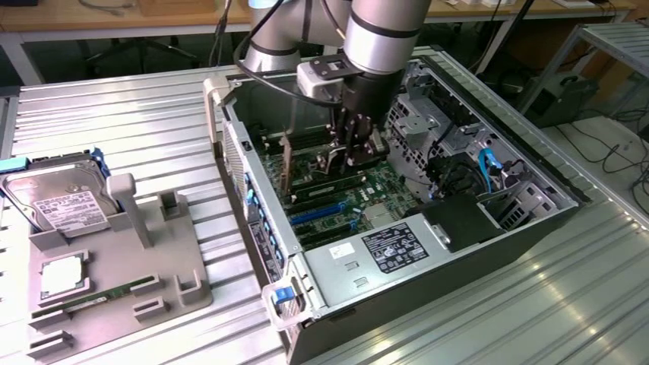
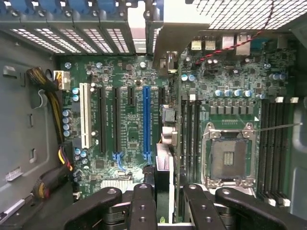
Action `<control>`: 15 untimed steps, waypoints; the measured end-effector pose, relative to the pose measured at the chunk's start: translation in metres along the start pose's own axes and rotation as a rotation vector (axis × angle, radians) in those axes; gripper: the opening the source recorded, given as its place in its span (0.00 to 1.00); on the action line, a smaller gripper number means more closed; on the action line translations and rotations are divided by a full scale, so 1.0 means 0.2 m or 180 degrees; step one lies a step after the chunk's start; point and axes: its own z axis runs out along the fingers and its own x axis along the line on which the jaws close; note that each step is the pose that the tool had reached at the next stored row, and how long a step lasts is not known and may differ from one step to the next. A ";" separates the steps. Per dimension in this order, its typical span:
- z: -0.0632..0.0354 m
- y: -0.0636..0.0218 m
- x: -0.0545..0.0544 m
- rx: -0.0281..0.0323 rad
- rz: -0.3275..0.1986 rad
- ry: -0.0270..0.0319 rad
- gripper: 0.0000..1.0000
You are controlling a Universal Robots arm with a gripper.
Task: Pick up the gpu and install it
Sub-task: 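Insert the gpu into the slot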
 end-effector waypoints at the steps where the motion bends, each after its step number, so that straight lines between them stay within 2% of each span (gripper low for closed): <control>1: 0.005 0.000 0.01 0.0000 0.0006 0.0000 0.27; 11: 0.013 0.000 0.01 0.0000 0.0010 0.0000 0.27; 15: 0.026 0.013 0.01 0.0000 0.0010 0.0000 0.27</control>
